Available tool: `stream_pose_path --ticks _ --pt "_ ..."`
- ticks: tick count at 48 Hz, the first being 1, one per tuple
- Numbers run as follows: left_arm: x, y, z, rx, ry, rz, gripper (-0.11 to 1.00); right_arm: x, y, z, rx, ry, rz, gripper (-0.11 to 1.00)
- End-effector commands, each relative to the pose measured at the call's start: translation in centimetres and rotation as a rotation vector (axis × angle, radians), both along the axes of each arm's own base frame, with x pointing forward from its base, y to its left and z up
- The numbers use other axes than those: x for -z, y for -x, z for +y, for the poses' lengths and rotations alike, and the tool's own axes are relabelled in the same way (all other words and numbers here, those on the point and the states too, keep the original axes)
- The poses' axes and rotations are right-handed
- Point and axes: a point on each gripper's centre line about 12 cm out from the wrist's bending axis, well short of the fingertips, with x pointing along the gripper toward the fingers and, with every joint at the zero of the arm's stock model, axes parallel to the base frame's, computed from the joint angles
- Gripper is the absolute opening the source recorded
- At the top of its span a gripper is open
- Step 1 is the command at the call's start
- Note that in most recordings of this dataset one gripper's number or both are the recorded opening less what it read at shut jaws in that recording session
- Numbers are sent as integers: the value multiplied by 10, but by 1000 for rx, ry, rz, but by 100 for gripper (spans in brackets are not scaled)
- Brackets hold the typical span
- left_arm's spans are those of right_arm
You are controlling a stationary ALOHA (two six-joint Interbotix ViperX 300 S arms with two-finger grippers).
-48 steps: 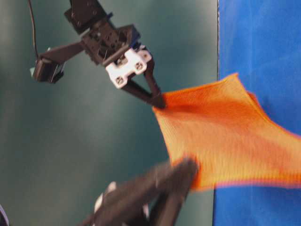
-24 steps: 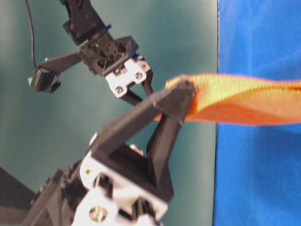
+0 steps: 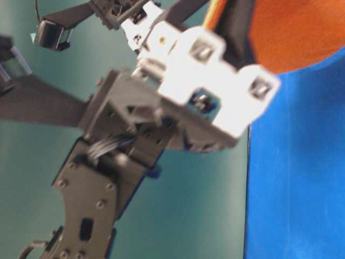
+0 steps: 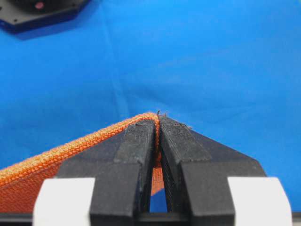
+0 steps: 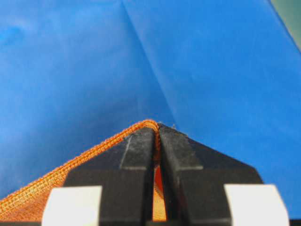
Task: Fold the orange towel.
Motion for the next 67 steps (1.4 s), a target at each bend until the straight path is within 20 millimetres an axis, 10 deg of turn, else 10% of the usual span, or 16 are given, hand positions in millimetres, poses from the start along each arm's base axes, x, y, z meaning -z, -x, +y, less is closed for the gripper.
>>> stream_pose_path --ticks 1,33,61,67 --pt "-19 0 -15 26 16 -48 1 -11 5 -17 53 10 -28 2" --pt "31 97 -5 -52 183 100 1 23 -75 -26 -15 -6 45 2" --pt "47 95 8 -87 176 133 2 43 -77 -24 -34 -13 56 3" --pt "46 93 10 -91 178 128 20 43 -77 -23 -36 -13 58 29"
